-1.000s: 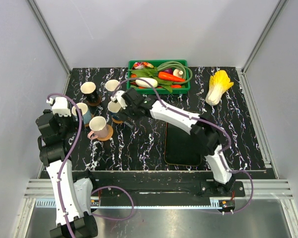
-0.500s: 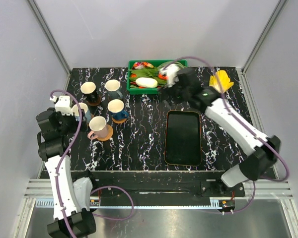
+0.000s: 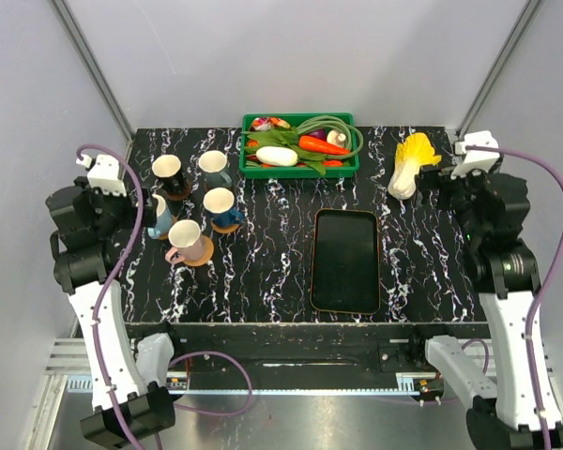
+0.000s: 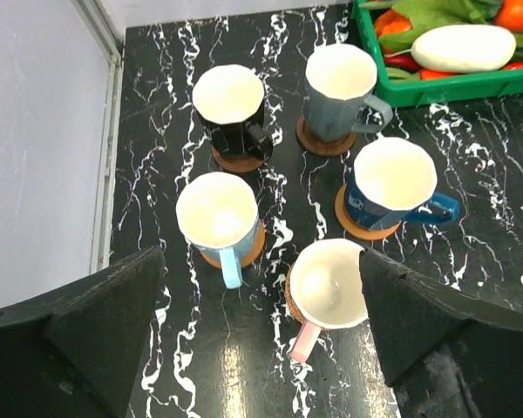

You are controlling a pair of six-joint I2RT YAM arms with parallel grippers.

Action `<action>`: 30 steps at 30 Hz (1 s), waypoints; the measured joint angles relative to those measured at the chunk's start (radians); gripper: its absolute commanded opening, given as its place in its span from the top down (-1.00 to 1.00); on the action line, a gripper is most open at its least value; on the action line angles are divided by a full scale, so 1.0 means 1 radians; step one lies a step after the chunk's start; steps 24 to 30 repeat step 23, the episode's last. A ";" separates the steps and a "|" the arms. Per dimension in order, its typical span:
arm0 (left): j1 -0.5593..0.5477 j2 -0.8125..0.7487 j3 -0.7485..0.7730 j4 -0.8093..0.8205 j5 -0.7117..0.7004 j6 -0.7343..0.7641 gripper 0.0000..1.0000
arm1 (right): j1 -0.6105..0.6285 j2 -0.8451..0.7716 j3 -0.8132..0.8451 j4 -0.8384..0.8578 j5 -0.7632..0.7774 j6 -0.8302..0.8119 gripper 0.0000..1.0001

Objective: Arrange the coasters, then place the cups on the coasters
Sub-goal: Reset both arms

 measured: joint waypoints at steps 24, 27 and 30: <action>-0.020 0.049 0.139 -0.107 0.077 -0.007 -0.98 | -0.003 -0.167 0.048 0.053 0.057 0.114 -0.99; -0.020 0.049 0.139 -0.107 0.077 -0.007 -0.98 | -0.003 -0.167 0.048 0.053 0.057 0.114 -0.99; -0.020 0.049 0.139 -0.107 0.077 -0.007 -0.98 | -0.003 -0.167 0.048 0.053 0.057 0.114 -0.99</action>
